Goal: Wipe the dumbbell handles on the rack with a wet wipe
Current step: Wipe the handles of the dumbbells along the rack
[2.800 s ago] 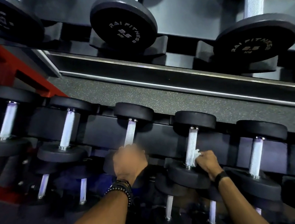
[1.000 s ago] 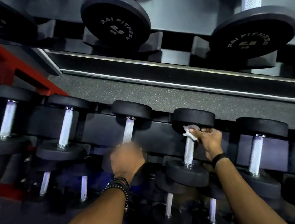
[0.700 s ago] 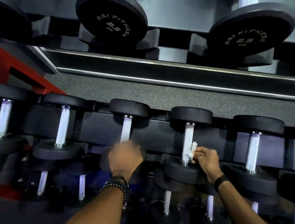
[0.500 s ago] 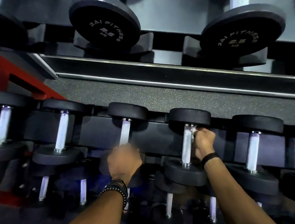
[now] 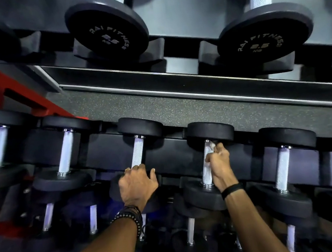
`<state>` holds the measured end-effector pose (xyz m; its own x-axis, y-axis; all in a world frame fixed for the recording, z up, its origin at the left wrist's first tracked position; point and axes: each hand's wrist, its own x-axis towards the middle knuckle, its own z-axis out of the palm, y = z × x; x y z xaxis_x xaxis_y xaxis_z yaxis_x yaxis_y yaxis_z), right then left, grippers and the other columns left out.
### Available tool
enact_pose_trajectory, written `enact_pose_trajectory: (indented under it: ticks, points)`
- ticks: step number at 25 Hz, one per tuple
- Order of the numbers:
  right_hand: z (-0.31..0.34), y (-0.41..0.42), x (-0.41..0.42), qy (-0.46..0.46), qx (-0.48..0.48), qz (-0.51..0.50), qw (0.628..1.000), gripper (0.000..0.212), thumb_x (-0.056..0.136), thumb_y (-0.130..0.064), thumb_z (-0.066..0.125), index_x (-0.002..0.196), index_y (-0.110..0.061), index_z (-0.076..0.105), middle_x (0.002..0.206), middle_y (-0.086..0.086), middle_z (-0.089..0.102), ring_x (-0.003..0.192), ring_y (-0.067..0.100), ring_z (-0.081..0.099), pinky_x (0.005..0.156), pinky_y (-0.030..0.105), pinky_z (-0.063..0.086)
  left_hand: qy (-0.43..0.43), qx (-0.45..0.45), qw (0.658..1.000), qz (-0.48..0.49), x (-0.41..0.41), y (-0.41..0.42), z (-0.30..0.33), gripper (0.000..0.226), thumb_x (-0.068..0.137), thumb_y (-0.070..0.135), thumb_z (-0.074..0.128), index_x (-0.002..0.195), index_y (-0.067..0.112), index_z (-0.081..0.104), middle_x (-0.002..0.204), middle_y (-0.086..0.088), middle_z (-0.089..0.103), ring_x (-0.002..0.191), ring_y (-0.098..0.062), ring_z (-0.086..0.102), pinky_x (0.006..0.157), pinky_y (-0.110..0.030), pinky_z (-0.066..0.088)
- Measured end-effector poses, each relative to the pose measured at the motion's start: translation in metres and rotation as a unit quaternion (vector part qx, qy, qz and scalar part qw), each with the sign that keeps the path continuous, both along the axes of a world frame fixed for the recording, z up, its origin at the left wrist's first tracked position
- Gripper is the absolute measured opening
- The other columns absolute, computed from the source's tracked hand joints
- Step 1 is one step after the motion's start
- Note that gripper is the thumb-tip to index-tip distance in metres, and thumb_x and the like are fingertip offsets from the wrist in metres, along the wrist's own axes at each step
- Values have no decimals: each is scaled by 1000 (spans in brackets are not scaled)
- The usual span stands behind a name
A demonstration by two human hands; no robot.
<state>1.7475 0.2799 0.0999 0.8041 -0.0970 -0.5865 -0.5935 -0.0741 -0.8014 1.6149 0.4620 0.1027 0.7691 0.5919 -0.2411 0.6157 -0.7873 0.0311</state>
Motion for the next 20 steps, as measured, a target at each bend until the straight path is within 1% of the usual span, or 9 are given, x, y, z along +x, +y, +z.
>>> enact_pose_trajectory:
  ticks: [4,7,9,11,12,15,17,19,20]
  points:
    - [-1,-10,18,46,51,-24,997,34,64,27,43,64,-6,45,57,2,49,58,19,45,45,20,35,7,13,1000,-2,-1,0,-2,41,88,54,51,93,18,70,88,0,70,89,-23,64,64,-33,46]
    - [10,3,3,7,11,13,1000,37,66,27,49,85,-5,48,70,1,51,64,14,46,48,19,40,9,7,1000,0,1,-1,0,42,89,55,49,93,19,70,88,0,71,88,-22,64,64,-33,47]
    - [5,8,9,28,29,-17,999,32,65,25,57,78,-4,54,65,1,58,62,14,50,45,15,43,11,6,1000,-1,0,-1,-1,41,88,54,50,91,18,70,86,0,71,88,-23,64,64,-33,48]
    - [-4,7,28,106,104,-23,989,25,68,20,64,69,-4,59,59,4,61,54,13,54,44,15,45,10,2,1000,1,-2,-1,-1,40,86,53,54,87,17,71,82,-2,71,85,-25,65,63,-34,48]
    - [-8,8,35,124,108,-22,986,24,68,16,70,69,-6,60,59,4,60,49,10,54,44,16,45,6,-1,1000,1,-1,-1,0,39,85,52,57,84,16,71,80,-3,70,83,-26,65,62,-34,48]
    - [-21,21,36,88,-5,-56,994,34,58,3,85,64,-13,56,57,1,57,44,10,48,40,16,41,3,-11,1000,-6,-1,-2,-1,35,81,48,65,76,14,70,73,-5,69,76,-29,66,57,-34,48]
    - [-20,25,26,70,-126,-30,989,22,62,-15,84,66,-9,63,61,6,64,51,20,61,49,22,50,-4,-10,1000,-7,-2,-1,-2,34,79,46,68,73,13,69,69,-5,68,73,-30,65,56,-33,47]
    - [-19,16,15,23,-317,41,947,41,65,-40,81,81,-3,70,80,17,70,78,36,69,70,36,54,-6,-12,1000,-8,-2,-1,-2,33,78,46,68,71,13,68,68,-5,67,71,-30,65,55,-33,47]
    - [-22,9,7,-27,-400,60,914,50,67,-49,79,83,-3,69,82,21,70,81,40,67,70,40,53,0,-15,1000,-5,-3,-2,-1,33,79,46,67,72,14,68,69,-4,67,72,-29,65,55,-33,48]
